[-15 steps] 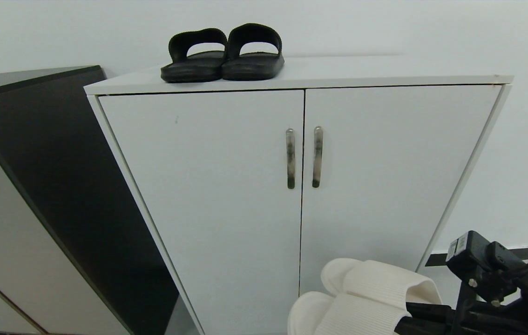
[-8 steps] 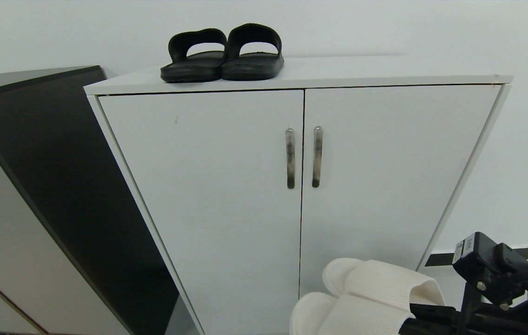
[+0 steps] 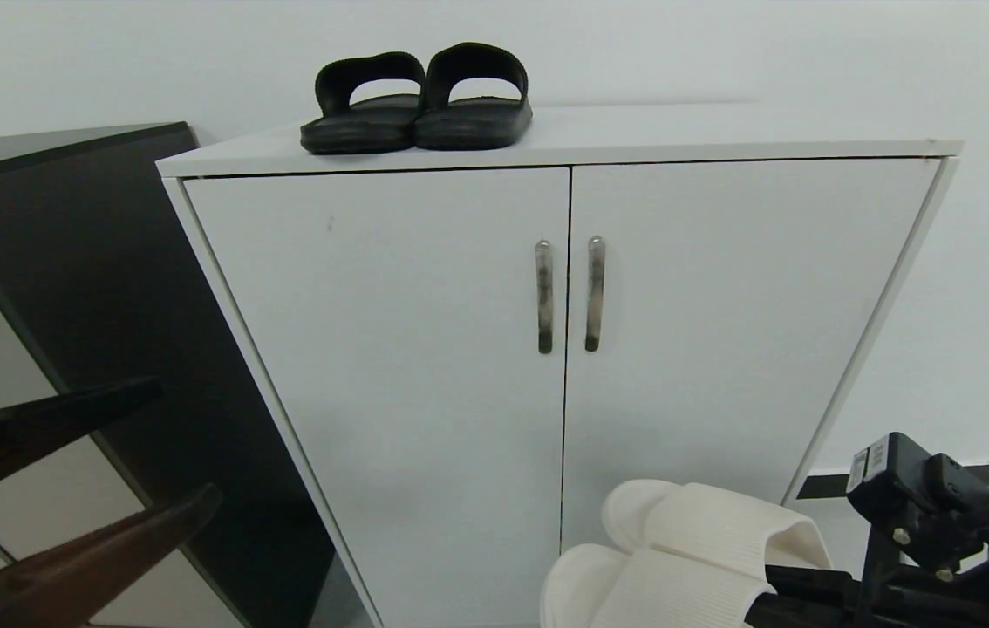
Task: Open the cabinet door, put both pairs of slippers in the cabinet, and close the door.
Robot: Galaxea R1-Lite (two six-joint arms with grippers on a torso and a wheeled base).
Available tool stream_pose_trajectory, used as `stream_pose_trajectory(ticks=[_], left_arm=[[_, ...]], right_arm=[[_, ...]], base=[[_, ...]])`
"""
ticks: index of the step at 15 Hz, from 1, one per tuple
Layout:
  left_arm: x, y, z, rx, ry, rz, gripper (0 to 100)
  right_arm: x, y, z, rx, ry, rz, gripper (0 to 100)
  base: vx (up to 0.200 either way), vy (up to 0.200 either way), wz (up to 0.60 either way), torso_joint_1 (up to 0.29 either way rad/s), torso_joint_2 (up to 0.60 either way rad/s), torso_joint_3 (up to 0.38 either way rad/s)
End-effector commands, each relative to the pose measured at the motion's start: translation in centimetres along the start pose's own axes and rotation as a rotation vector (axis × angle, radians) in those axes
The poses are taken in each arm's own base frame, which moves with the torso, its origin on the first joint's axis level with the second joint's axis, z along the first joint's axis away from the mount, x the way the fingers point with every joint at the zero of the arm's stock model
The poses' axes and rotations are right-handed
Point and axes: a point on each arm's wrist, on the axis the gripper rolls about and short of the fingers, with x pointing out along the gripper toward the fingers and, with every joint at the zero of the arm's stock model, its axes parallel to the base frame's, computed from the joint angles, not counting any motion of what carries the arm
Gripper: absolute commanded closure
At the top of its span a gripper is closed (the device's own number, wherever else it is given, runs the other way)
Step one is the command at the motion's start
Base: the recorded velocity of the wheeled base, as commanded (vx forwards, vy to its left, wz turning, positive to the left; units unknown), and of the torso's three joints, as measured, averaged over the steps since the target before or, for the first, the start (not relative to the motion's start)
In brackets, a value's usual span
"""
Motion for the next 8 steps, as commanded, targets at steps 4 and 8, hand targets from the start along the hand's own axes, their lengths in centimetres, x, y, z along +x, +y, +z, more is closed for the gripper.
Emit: stream_pose_trajectory(ticks=[4,8], left_arm=[[8.8,-4.7,2.5,0.015,0.008,-0.131,0],[13.3,-5.3,2.5,-0.004,0.025,-0.169,0]], right_arm=[[0.4,0.1,-0.2,0.002,0.017,0.018,100],[0.3,0.1,-0.2,0.003,0.019,0.044,100]], base=[[0.000,0.000,0.00,0.000,0.00,0.000],[0.000,0.000,0.00,0.000,0.00,0.000]])
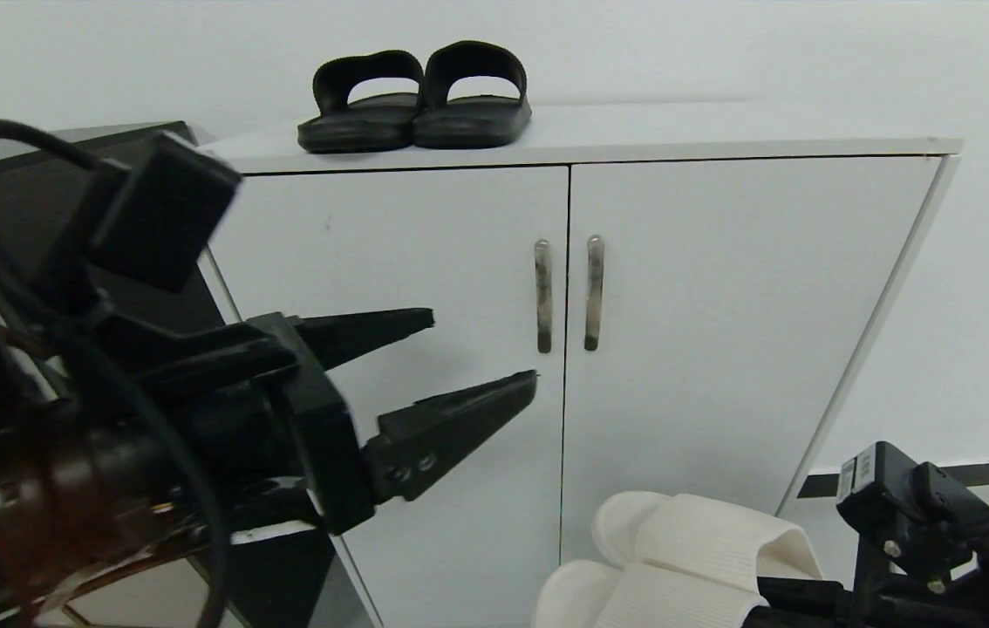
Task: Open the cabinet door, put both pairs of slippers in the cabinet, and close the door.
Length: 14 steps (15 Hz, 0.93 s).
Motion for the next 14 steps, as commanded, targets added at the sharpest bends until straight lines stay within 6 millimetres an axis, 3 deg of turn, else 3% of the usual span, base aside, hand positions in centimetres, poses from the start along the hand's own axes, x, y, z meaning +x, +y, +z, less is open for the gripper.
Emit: stream_pose_trajectory(ticks=[1,6,11,14], left_arm=[[4.0,-0.3,-0.9,-0.046,0.062,-0.055,0],[6.6,-0.7,0.5,-0.176,0.072,-0.281,0],[8.0,-0.1,0.5,-0.265,0.093,-0.327,0],[9.7,0.5,0.3,-0.257,0.084,-0.246,0]], right_arm=[[0.1,0.0,-0.1,-0.001,0.004,0.000,100],[-0.2,0.1,-0.4,-0.003,0.009,0.034,100],[-0.3,0.1,-0.4,-0.003,0.010,0.049,100],[-0.4,0.1,-0.4,-0.003,0.007,0.051,100]], base=[[0.000,0.000,0.00,0.000,0.00,0.000],[0.000,0.000,0.00,0.000,0.00,0.000],[0.000,0.000,0.00,0.000,0.00,0.000],[0.000,0.000,0.00,0.000,0.00,0.000]])
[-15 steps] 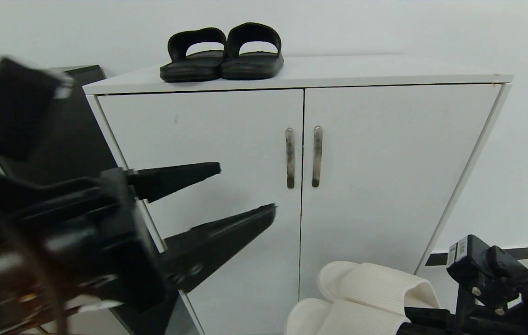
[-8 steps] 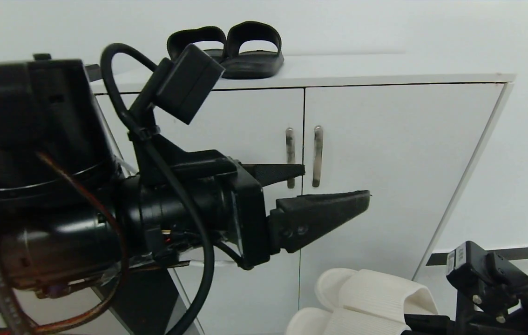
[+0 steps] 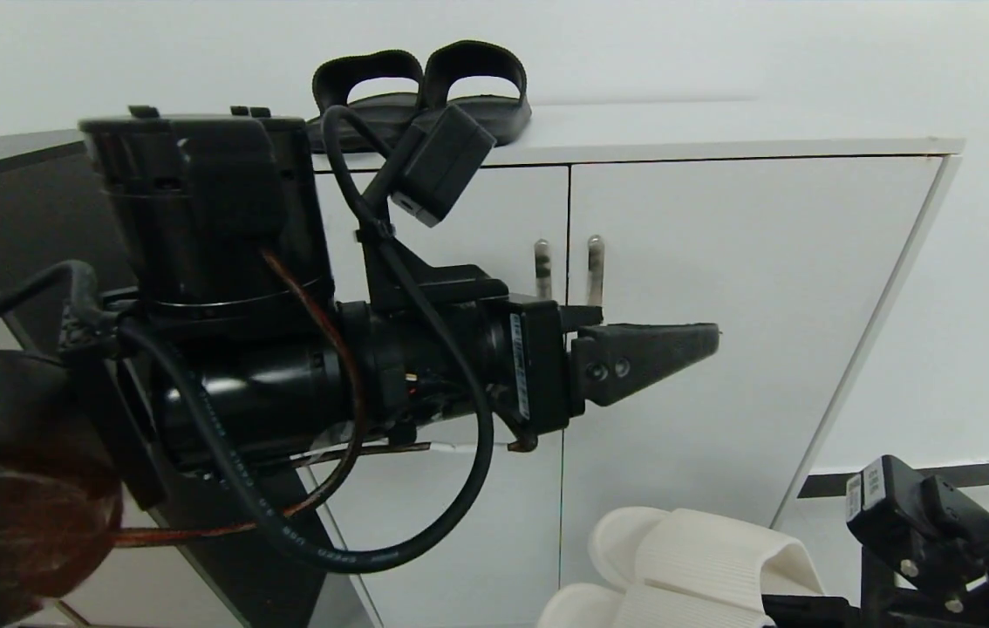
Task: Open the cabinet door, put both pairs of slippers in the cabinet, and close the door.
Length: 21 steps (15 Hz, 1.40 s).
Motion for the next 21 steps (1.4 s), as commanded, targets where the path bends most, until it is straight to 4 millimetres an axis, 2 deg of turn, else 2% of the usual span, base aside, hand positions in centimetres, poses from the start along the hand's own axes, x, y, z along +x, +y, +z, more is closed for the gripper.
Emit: stream_pose_trajectory(ticks=[1,9,16,21], left_arm=[[1.2,0.8,-0.4,-0.001,0.005,0.041,0],[2.3,2.7,-0.9,0.014,-0.039,0.188,0],[4.4,3.6,-0.9,0.012,-0.039,0.195,0],[5.0,3.9,-0.9,0.012,-0.040,0.194,0]], right_arm=[[0.0,0.0,0.0,0.000,-0.002,0.000,100],[0.0,0.0,0.0,0.000,-0.001,-0.001,100],[0.0,0.0,0.0,0.000,-0.001,0.000,100],[-0.1,0.0,-0.1,-0.002,0.001,0.001,100]], base=[[0.000,0.000,0.00,0.000,0.00,0.000],[0.000,0.000,0.00,0.000,0.00,0.000],[0.000,0.000,0.00,0.000,0.00,0.000],[0.000,0.000,0.00,0.000,0.00,0.000]])
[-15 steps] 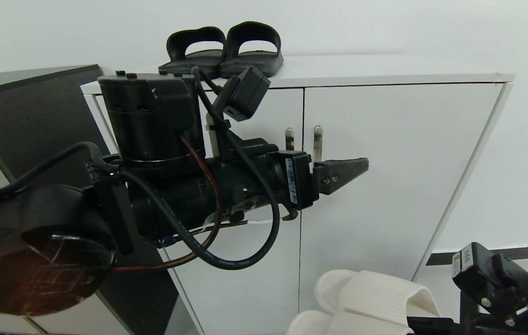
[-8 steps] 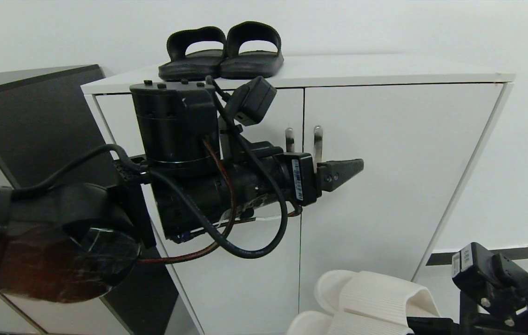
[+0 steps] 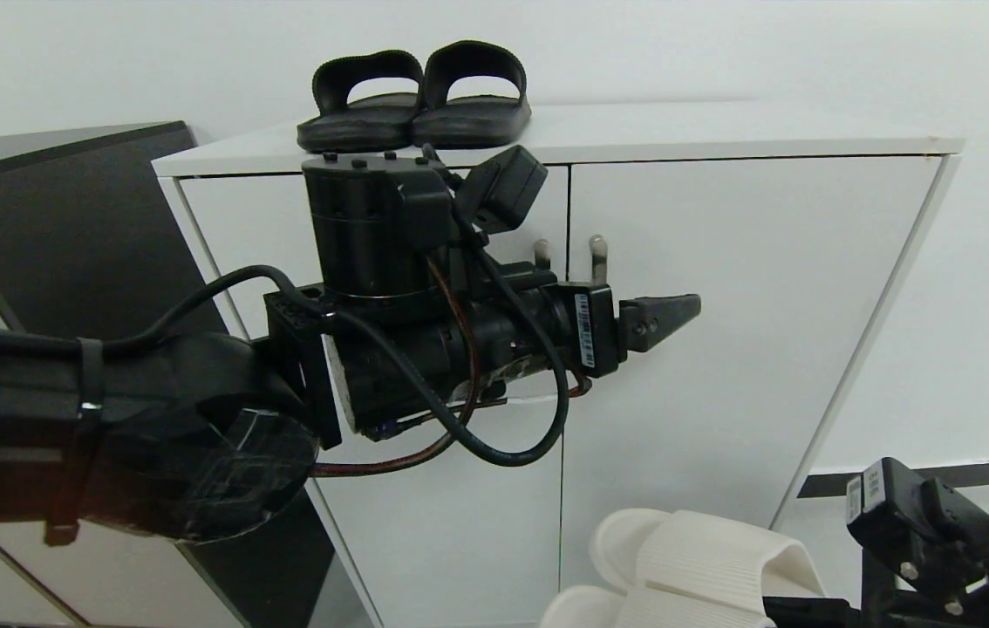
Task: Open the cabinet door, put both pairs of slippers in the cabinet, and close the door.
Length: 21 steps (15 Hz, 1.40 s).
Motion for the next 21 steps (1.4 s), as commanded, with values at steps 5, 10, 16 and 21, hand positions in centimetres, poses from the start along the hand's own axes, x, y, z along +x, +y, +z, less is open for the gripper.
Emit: stream_pose_trajectory(ticks=[5,10,16,21], left_arm=[[0.1,0.0,-0.1,-0.003,0.005,-0.004,100],[-1.4,-0.6,-0.5,-0.003,0.020,-0.013,100],[-6.9,-2.5,-0.7,0.002,0.017,-0.044,100],[-11.9,-4.0,-0.5,0.018,-0.022,-0.093,100]], right_arm=[[-0.8,0.2,-0.3,-0.009,0.000,0.071,100],[-1.8,0.5,-0.7,-0.020,-0.013,0.179,100],[-2.4,0.6,-1.3,-0.051,-0.013,0.221,100],[-2.3,0.6,-1.6,-0.084,-0.003,0.224,100]], base=[[0.000,0.000,0.00,0.000,0.00,0.000],[0.000,0.000,0.00,0.000,0.00,0.000],[0.000,0.000,0.00,0.000,0.00,0.000],[0.000,0.000,0.00,0.000,0.00,0.000]])
